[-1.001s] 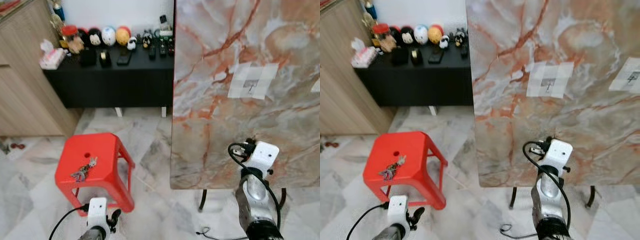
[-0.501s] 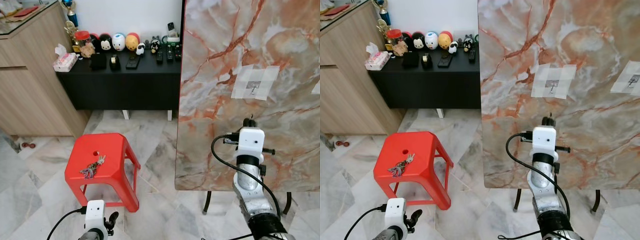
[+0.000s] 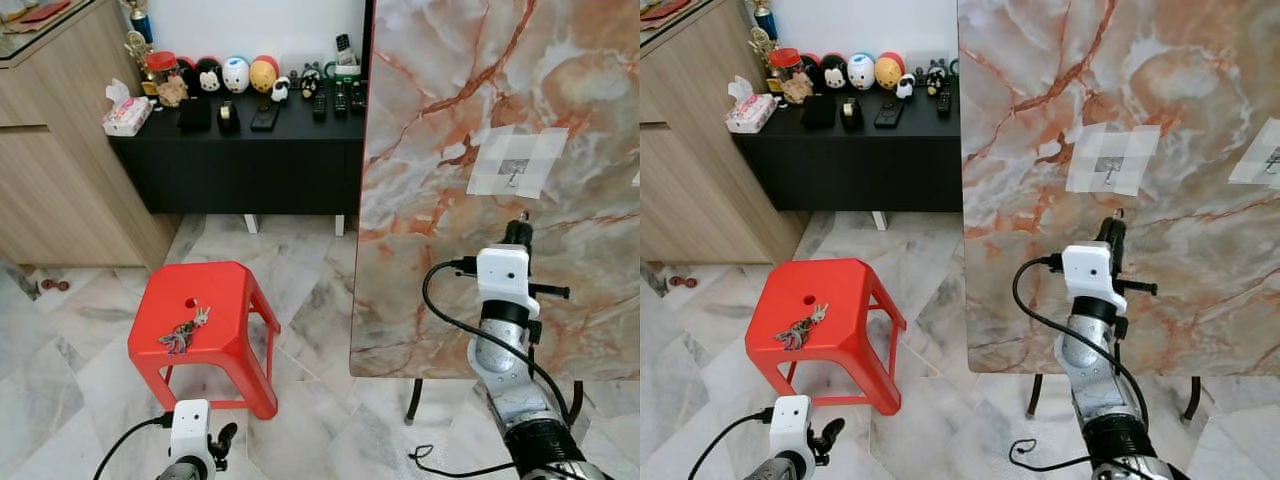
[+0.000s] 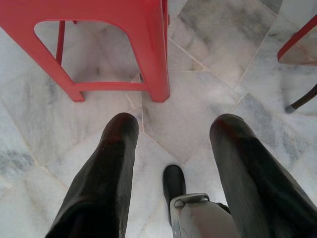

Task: Hang keys on a hook

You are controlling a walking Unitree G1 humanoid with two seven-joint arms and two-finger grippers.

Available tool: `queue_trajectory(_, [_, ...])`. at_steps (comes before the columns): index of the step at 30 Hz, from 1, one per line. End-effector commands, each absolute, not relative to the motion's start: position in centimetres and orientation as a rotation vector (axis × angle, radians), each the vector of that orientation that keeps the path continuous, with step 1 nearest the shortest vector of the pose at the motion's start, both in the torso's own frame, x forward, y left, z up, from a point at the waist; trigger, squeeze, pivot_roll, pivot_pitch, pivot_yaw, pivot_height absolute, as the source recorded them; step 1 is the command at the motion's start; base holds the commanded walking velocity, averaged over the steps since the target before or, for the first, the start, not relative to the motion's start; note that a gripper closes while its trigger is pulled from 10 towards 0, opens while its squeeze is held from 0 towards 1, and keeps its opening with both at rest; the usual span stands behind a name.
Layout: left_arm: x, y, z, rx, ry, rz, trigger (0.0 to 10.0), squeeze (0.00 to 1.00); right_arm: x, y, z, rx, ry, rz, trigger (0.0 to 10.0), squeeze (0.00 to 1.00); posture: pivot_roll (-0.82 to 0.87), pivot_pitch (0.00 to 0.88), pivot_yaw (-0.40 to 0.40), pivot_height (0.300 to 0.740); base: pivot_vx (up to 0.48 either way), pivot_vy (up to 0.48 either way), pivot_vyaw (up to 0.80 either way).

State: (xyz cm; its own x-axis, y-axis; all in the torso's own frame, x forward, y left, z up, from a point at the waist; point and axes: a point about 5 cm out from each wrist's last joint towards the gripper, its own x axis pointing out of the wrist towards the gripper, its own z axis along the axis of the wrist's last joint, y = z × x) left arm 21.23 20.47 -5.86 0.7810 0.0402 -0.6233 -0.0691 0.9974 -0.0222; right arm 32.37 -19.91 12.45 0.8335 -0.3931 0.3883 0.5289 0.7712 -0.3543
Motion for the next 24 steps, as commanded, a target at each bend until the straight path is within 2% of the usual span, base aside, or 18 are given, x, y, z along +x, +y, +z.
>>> queue_trajectory(1, [20.8, 20.6, -6.2, -0.036, 0.696, 0.062, 10.0, 0.00, 33.0, -19.8, 13.7, -0.489, -0.343, -0.516, 10.0, 0.00, 0.11, 0.077, 0.028, 0.740, 0.000, 0.000, 0.00])
queue_trajectory(24, [20.8, 20.4, -6.2, -0.032, 0.701, 0.056, 10.0, 0.00, 34.2, -19.3, 14.2, -0.565, -0.338, -0.497, 10.0, 0.00, 0.11, 0.030, 0.017, 0.740, 0.000, 0.000, 0.00])
